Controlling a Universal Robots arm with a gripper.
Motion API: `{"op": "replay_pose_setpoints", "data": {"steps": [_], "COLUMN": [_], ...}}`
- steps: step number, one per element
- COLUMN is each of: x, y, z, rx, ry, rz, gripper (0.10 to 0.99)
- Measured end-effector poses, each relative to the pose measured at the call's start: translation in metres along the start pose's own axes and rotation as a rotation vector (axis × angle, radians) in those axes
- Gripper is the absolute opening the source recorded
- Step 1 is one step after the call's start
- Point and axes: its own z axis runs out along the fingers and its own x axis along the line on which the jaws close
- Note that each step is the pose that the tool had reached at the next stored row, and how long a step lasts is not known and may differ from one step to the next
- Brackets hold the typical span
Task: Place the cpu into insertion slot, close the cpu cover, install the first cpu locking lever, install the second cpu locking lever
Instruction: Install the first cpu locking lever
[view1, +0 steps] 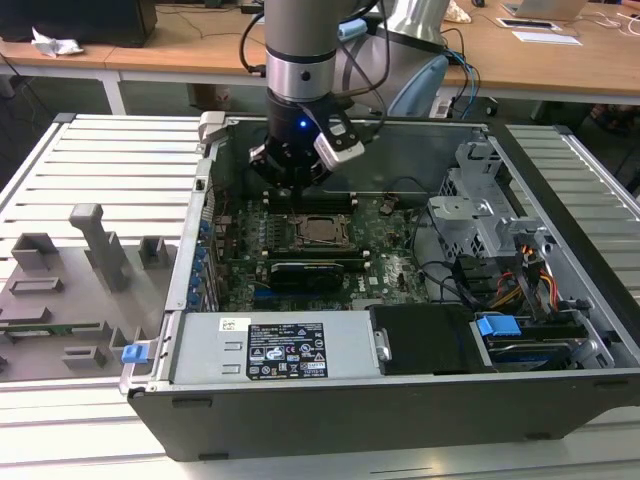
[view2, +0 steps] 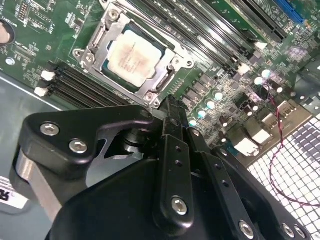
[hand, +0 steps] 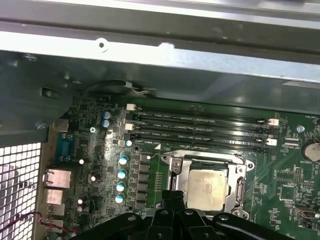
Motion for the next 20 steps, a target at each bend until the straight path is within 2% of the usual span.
{"op": "replay_pose_setpoints", "data": {"steps": [9,10,14,20], "x": [0.0092,0.0129,0.0190,0.0247], "y": [0.0008,0.0011,0.0018,0.0065], "z": [-0.0001,-0.0001,0.0000,0.0000], "rx": [0.000,0.000,0.000,0.000], "ry": [0.0001,0.0001,-0.0001,0.0000], "rz": [0.000,0.000,0.000,0.000], "gripper": [0.106,0.106,0.106,0.106]}}
